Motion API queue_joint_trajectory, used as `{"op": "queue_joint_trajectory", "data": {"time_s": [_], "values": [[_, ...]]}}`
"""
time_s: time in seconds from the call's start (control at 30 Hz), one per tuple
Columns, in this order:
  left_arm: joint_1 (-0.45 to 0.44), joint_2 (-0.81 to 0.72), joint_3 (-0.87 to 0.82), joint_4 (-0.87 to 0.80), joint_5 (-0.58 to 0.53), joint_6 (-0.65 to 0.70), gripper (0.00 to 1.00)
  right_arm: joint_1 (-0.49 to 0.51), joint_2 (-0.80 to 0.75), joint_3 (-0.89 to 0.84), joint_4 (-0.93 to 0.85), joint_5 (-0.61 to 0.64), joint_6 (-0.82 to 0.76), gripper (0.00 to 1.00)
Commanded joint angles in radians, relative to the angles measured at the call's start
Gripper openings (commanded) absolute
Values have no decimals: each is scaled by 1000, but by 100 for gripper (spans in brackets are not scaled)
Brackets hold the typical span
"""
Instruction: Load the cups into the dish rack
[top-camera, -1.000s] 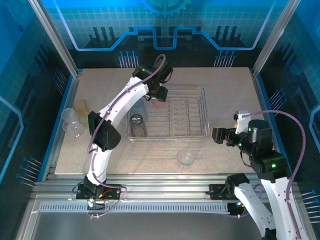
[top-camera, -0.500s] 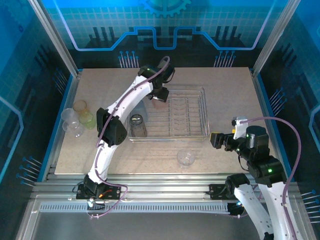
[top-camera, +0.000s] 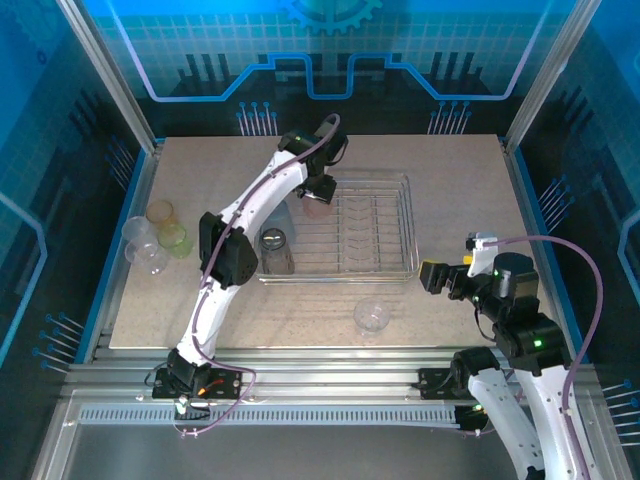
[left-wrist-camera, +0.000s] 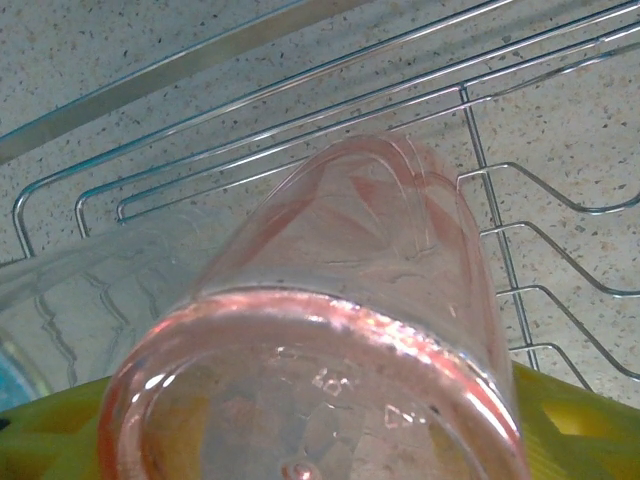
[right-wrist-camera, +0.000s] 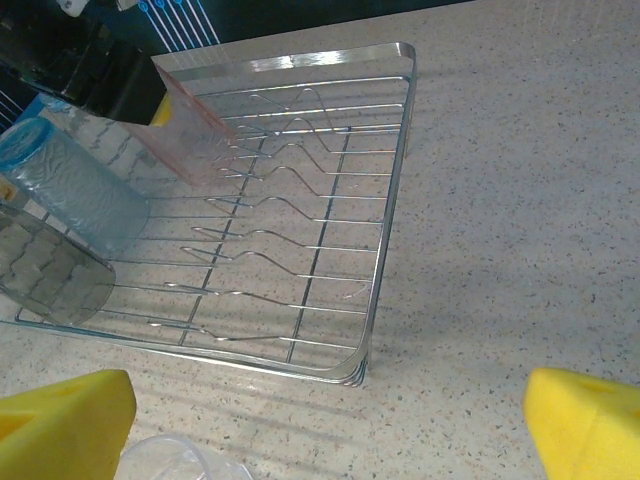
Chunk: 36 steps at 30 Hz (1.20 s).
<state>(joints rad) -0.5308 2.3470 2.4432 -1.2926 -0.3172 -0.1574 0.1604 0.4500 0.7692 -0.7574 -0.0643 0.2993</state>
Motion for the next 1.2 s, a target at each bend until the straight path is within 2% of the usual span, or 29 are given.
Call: {"op": "queue_joint_trajectory", "data": {"time_s": [0.0, 0.17, 0.37, 0.5, 0.83, 1.17], "values": [[6, 22, 49, 8, 14, 32, 59, -18, 4, -4, 43, -19, 26, 100], [7, 42, 57, 10, 16, 41, 66, -27, 20, -6, 49, -36, 24, 100], [8, 47, 58, 17, 1, 51, 86, -46, 34, -11, 48, -23, 58, 100], [6, 41, 66, 22, 0, 57, 94, -68, 45, 0, 28, -24, 74, 100], [-4, -9, 65, 53, 34, 55, 96, -85, 58, 42, -23, -81, 67, 99], [-39, -72, 33, 47, 11, 53, 97, -85, 64, 130, -118, -93, 69, 96]]}}
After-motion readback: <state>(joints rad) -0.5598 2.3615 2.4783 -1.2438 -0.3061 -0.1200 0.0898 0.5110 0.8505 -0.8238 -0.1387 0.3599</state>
